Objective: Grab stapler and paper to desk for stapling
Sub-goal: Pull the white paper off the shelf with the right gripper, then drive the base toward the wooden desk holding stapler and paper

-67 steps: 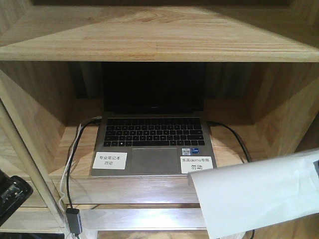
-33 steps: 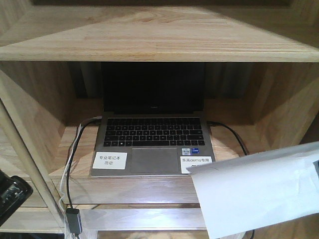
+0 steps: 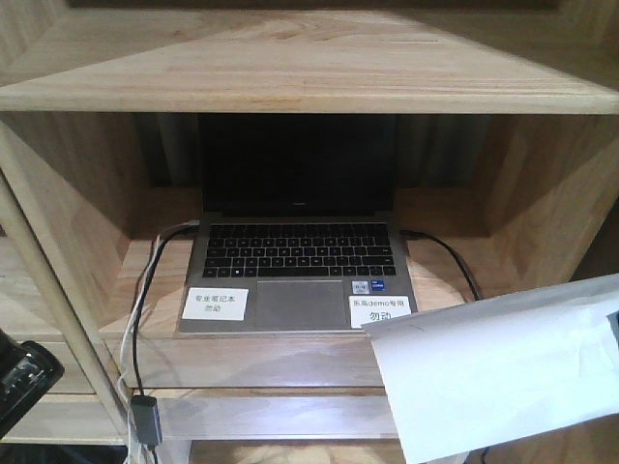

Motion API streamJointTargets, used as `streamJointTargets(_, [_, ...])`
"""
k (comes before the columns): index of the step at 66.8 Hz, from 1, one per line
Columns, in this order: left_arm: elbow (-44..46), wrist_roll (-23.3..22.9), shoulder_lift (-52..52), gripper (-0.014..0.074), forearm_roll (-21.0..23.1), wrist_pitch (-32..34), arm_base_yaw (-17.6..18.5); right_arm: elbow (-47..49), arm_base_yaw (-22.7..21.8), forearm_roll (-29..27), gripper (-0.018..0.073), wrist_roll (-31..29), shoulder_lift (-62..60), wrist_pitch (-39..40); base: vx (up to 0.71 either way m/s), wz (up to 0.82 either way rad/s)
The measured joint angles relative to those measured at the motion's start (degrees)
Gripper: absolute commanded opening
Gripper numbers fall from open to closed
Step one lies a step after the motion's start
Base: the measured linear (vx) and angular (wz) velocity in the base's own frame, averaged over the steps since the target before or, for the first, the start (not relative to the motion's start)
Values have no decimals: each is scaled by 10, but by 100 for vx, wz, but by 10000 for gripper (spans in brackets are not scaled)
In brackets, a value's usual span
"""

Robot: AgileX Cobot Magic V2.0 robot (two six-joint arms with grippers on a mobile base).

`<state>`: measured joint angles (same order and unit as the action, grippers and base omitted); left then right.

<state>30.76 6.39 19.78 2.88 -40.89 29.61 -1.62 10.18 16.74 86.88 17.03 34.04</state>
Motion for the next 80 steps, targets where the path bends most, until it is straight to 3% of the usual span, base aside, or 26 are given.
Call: streamJointTargets(80, [0,0,0,-7,0,0,0,0,0,0,-5,0,0,-2,-15,0])
